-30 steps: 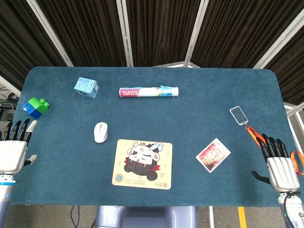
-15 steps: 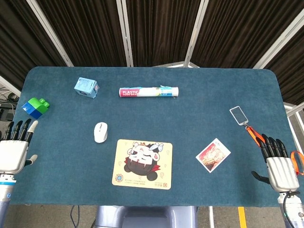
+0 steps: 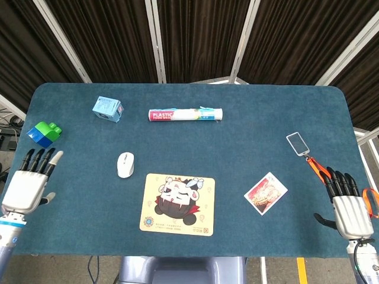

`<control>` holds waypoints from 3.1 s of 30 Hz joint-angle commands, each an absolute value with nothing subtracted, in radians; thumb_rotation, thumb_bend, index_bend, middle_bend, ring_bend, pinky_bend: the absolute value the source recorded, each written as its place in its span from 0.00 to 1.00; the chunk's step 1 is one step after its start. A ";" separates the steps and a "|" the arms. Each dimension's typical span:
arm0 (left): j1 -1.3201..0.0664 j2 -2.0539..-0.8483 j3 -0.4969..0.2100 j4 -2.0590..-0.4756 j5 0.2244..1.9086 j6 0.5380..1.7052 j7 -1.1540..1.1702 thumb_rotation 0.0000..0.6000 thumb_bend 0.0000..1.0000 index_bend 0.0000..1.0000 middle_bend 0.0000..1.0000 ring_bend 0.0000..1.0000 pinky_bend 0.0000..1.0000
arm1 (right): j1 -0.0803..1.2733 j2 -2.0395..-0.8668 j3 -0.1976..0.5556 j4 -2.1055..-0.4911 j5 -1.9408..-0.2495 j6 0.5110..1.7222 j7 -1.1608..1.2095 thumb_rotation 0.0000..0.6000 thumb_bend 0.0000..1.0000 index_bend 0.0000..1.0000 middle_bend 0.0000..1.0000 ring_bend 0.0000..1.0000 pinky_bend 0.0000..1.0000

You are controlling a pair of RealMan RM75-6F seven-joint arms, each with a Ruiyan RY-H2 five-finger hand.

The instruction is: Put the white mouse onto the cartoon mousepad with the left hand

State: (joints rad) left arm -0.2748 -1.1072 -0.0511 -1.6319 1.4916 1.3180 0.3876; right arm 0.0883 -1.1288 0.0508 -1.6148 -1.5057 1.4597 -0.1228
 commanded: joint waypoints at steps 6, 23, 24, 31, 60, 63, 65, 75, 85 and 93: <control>-0.510 -1.094 -0.067 -1.445 1.721 1.144 0.353 1.00 0.05 0.06 0.00 0.00 0.00 | 0.088 -1.128 0.052 -1.617 -1.502 1.459 -0.124 1.00 0.08 0.00 0.00 0.00 0.00; -0.811 -1.256 0.001 -1.147 1.888 0.834 0.394 1.00 0.05 0.19 0.00 0.00 0.00 | 0.083 -1.125 0.051 -1.618 -1.500 1.463 -0.116 1.00 0.08 0.00 0.00 0.00 0.00; -0.821 -1.270 0.003 -1.134 1.886 0.823 0.392 1.00 0.05 0.19 0.00 0.00 0.00 | 0.083 -1.125 0.051 -1.618 -1.500 1.463 -0.116 1.00 0.08 0.00 0.00 0.00 0.00; -0.857 -1.332 0.030 -1.081 1.893 0.817 0.376 1.00 0.05 0.19 0.00 0.00 0.00 | 0.082 -1.124 0.051 -1.619 -1.498 1.462 -0.111 1.00 0.08 0.00 0.00 0.00 0.00; -0.979 -1.444 0.104 -1.019 1.886 0.724 0.392 1.00 0.05 0.14 0.00 0.00 0.00 | 0.083 -1.121 0.052 -1.621 -1.498 1.457 -0.102 1.00 0.09 0.00 0.00 0.00 0.00; -0.986 -1.447 0.109 -1.018 1.876 0.710 0.397 1.00 0.05 0.13 0.00 0.00 0.00 | 0.084 -1.120 0.051 -1.621 -1.498 1.456 -0.100 1.00 0.08 0.00 0.00 0.00 0.00; -0.990 -1.449 0.111 -1.018 1.868 0.701 0.398 1.00 0.05 0.14 0.00 0.00 0.00 | 0.084 -1.120 0.051 -1.622 -1.498 1.455 -0.099 1.00 0.08 0.00 0.00 0.00 0.00; -1.008 -1.477 0.118 -0.994 1.836 0.673 0.391 1.00 0.03 0.19 0.00 0.00 0.00 | 0.085 -1.119 0.052 -1.622 -1.497 1.453 -0.097 1.00 0.09 0.00 0.00 0.00 0.00; -1.029 -1.505 0.134 -0.970 1.830 0.657 0.377 1.00 0.01 0.24 0.00 0.00 0.00 | 0.087 -1.119 0.052 -1.622 -1.497 1.452 -0.094 1.00 0.09 0.00 0.00 0.00 0.00; -1.042 -1.516 0.152 -0.961 1.828 0.652 0.369 1.00 0.00 0.35 0.00 0.00 0.00 | 0.087 -1.118 0.052 -1.622 -1.498 1.451 -0.091 1.00 0.09 0.00 0.00 0.00 0.00</control>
State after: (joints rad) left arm -1.0416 -1.5156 0.1512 -0.9608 1.8283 0.6516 0.3691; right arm 0.0869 -1.1183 0.0520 -1.6216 -1.4975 1.4512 -0.0910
